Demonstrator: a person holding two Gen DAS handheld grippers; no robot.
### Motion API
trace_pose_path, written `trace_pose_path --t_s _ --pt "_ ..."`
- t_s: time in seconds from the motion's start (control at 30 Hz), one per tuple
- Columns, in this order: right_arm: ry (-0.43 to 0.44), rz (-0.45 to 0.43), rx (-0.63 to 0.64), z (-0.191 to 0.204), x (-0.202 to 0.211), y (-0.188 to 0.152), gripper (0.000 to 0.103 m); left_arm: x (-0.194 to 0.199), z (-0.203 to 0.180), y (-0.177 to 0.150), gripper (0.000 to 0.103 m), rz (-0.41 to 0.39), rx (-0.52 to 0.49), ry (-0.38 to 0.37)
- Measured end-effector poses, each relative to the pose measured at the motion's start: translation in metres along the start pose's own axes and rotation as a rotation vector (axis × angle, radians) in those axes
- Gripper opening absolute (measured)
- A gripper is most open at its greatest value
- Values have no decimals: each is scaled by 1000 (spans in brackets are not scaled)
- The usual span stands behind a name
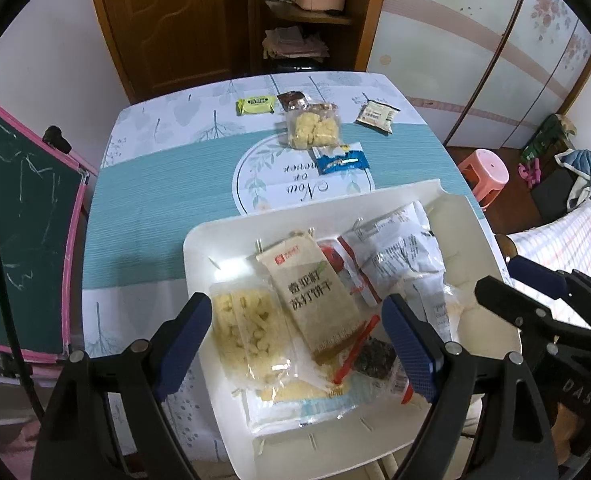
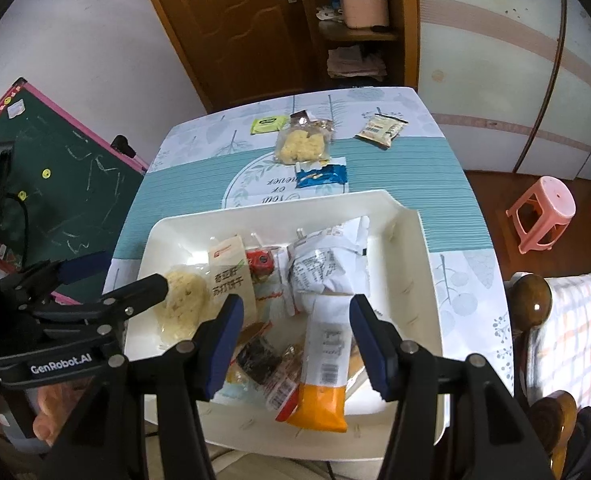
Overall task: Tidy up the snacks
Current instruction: 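Open both tools to release the biscuit bag and bar into the tray, then move both tools back over the remaining snacks on the table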
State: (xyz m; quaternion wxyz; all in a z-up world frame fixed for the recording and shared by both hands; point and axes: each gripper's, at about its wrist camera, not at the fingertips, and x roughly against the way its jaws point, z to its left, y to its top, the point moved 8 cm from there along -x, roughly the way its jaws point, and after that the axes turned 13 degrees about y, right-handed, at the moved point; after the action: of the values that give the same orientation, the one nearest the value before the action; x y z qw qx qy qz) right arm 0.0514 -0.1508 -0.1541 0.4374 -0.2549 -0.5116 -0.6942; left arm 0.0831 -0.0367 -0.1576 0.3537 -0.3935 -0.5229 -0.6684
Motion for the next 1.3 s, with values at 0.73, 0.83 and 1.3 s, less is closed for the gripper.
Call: trace_pose_path --t_s 0.73,0.83,1.3 --pt "-140 -68 34 -72 6 194 56 -39 -4 212 87 -57 -37 22" --pt "-145 -56 15 -86 -8 224 56 -54 -5 234 99 -62 -14 26" --pt "-111 131 -296 -190 -160 241 56 -201 -54 229 103 140 54 23"
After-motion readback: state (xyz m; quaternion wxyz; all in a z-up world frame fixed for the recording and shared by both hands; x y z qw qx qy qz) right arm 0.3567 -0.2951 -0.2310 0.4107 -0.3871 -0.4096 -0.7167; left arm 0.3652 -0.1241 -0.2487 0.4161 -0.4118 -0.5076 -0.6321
